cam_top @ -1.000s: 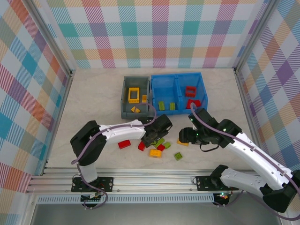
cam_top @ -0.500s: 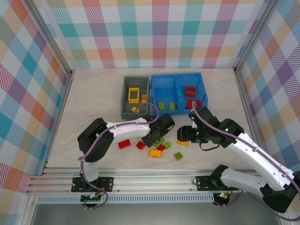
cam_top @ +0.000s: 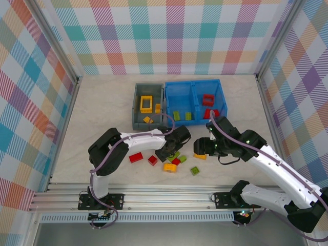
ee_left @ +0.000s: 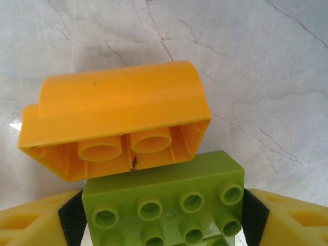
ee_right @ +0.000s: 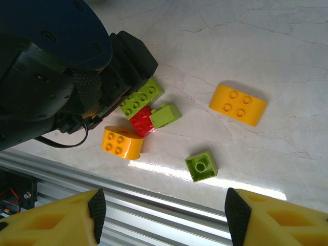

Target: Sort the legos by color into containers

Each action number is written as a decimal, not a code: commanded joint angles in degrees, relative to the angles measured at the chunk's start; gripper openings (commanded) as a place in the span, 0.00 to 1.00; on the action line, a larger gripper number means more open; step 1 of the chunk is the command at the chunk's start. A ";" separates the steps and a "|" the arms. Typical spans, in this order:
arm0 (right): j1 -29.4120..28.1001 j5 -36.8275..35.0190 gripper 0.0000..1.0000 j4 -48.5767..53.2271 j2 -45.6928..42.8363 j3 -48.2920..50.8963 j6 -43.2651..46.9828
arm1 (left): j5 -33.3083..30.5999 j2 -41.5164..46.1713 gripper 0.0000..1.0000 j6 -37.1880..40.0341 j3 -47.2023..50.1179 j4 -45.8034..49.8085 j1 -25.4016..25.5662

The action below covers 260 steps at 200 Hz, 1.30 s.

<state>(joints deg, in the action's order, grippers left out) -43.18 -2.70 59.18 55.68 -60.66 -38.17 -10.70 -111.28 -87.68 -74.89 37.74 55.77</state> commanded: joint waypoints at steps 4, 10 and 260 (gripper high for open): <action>-0.33 0.23 0.65 -0.57 -0.68 -0.86 0.04 | -0.37 -2.78 0.72 -0.04 0.22 -0.68 -0.97; -0.34 0.22 0.65 -0.56 -0.76 -0.78 -0.06 | -0.52 -2.80 0.69 0.13 0.19 -0.88 -0.91; -0.06 -9.69 0.67 -44.22 -9.45 9.99 1.72 | -4.14 -27.90 0.54 44.49 -57.67 6.32 -14.18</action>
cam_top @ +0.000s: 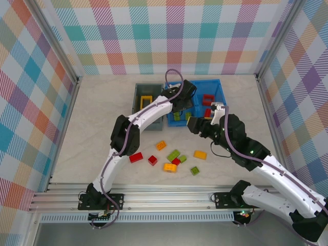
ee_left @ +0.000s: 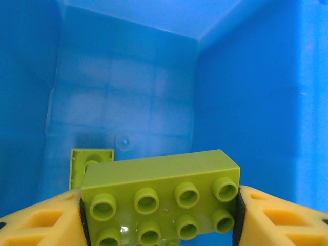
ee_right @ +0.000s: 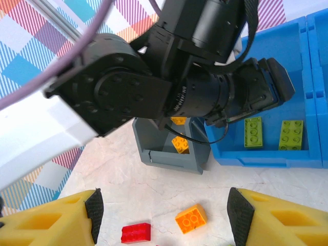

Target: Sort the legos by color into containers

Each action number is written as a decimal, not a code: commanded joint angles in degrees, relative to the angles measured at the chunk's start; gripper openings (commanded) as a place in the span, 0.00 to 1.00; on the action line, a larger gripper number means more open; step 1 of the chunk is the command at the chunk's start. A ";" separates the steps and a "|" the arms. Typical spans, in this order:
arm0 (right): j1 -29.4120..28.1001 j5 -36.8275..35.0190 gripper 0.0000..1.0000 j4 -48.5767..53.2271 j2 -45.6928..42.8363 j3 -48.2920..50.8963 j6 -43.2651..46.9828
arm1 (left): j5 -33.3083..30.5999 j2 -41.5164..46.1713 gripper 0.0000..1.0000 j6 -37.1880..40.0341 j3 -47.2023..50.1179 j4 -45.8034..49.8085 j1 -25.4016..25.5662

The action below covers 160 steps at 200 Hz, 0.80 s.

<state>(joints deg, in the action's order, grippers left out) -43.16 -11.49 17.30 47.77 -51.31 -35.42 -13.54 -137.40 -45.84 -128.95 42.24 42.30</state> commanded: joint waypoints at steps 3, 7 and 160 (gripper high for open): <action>-0.09 -0.86 0.67 -2.27 -1.63 0.74 -1.13 | -1.36 -2.10 0.55 2.57 -3.74 1.96 -0.82; -0.09 -0.90 0.67 -2.13 -1.83 0.85 -1.16 | -1.48 -2.44 0.55 2.45 -3.80 2.05 -0.98; -0.09 0.40 0.67 4.43 -2.11 1.44 -4.01 | -3.47 3.03 0.67 5.66 -6.31 5.16 -1.53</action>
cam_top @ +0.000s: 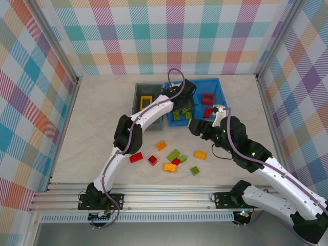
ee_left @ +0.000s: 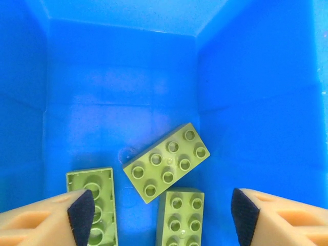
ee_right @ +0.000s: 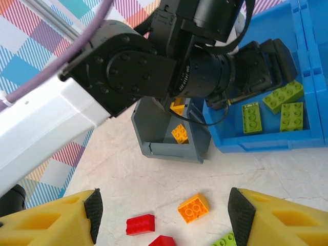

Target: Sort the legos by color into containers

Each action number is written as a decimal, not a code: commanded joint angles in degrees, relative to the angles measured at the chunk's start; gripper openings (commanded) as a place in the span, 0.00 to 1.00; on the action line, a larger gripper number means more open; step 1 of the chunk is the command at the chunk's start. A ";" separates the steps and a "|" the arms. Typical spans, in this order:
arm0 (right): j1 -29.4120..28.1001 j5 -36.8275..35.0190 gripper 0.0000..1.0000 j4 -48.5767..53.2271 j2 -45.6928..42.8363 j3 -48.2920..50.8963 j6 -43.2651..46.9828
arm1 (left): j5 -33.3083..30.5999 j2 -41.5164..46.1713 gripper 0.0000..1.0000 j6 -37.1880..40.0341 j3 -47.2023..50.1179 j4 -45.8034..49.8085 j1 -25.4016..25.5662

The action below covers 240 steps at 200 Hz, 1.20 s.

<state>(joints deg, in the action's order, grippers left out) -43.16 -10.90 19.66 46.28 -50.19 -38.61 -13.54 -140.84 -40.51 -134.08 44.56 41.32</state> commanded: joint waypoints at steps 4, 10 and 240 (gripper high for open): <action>-0.08 -0.45 0.67 2.70 -0.43 0.21 -0.85 | -4.06 7.03 0.66 0.42 -0.75 2.82 -0.55; -0.09 -0.90 0.66 3.76 -0.29 0.01 -0.93 | -5.08 7.96 0.64 0.52 -0.17 3.02 -0.55; -21.64 7.42 0.66 21.28 61.86 -29.79 17.94 | -4.50 119.61 0.59 -12.40 75.32 18.64 4.92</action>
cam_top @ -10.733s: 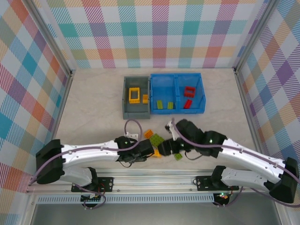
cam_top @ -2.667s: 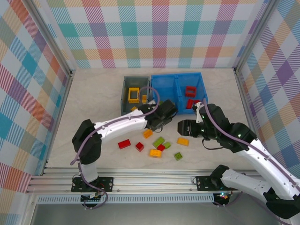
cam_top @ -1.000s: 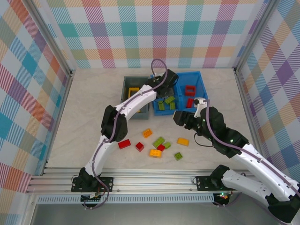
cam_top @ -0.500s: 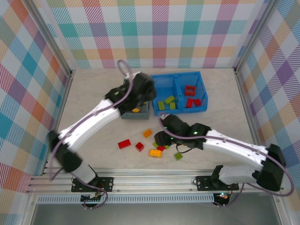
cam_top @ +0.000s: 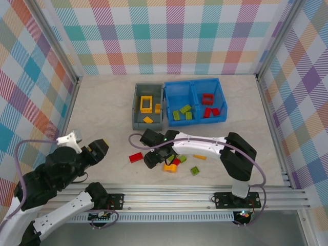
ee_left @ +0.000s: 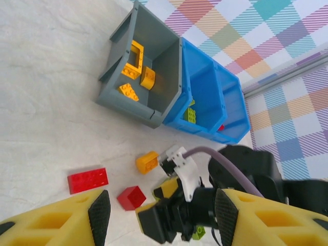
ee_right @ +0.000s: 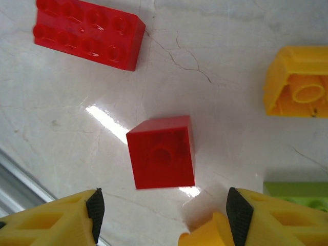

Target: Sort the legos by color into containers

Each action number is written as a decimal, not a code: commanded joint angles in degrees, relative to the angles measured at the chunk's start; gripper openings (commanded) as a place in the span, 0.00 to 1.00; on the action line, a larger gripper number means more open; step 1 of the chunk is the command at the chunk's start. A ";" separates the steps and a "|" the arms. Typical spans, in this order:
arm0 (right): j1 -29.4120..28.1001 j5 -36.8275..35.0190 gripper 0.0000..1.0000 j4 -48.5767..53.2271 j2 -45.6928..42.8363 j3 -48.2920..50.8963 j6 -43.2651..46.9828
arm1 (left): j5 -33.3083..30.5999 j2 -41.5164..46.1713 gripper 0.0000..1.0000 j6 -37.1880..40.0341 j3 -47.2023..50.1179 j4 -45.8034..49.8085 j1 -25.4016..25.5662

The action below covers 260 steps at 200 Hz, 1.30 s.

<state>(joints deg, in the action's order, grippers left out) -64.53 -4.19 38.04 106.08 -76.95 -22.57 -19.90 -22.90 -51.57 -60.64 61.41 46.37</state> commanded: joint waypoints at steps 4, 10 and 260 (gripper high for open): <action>-0.31 0.61 0.66 3.02 2.68 -3.39 1.85 | 1.93 1.93 0.59 -1.29 1.91 1.90 -0.13; -0.32 0.41 0.65 3.32 3.53 -3.92 1.83 | 2.12 2.21 0.59 -1.42 1.93 1.92 -0.14; 51.03 7.79 0.31 4.96 -16.07 -0.03 -0.75 | 8.96 -50.39 0.57 8.74 -9.07 -38.15 17.34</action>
<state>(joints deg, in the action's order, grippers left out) -17.39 -6.13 44.45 81.32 -72.73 -24.75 -3.27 -67.48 -48.10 -62.26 29.98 57.84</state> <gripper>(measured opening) 0.338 0.571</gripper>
